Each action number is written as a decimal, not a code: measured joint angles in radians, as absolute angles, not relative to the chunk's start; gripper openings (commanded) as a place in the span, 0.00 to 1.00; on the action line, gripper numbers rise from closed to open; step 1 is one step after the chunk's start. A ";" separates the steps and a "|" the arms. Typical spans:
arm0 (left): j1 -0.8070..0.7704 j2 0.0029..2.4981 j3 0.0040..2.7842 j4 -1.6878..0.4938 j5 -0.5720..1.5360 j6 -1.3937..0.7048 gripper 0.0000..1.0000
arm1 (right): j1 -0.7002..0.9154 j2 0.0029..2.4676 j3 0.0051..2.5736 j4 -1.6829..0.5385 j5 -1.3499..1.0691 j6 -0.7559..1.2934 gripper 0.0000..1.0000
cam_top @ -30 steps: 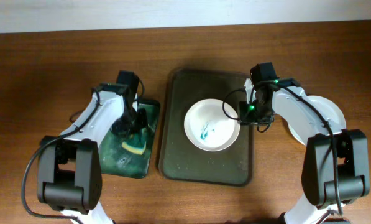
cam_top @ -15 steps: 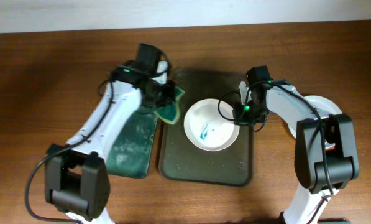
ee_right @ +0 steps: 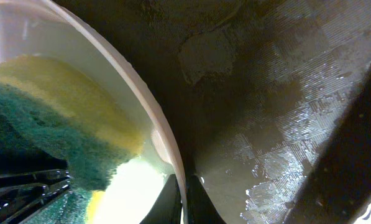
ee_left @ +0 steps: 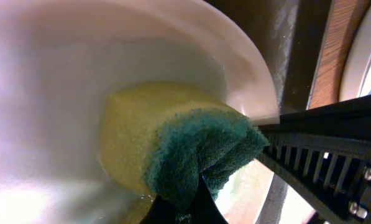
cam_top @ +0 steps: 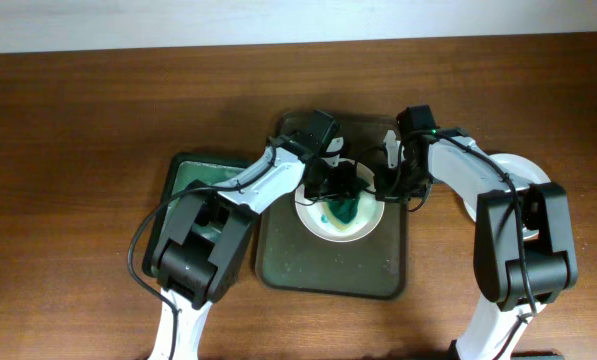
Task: Clean dirty plates on tray and stack at the side
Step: 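Scrub the held plate with the sponge in the left gripper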
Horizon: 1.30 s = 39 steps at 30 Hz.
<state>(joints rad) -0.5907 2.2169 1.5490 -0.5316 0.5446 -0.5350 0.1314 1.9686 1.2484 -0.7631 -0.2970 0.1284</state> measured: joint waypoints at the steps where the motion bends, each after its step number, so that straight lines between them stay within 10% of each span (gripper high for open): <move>1: -0.591 2.218 1.551 -0.535 0.546 -0.538 0.00 | 0.131 1.969 1.248 -0.763 -0.297 0.128 0.04; 17: -0.596 2.226 1.725 -1.004 -0.080 -0.543 0.00 | 0.140 1.980 1.252 -0.762 -0.354 0.131 0.04; 27: -0.600 2.261 1.723 -0.770 0.384 -0.543 0.00 | 0.139 1.980 1.254 -0.768 -0.345 0.133 0.04; 39: -0.614 2.268 1.735 -0.977 0.385 -0.516 0.00 | 0.138 1.980 1.254 -0.768 -0.347 0.135 0.04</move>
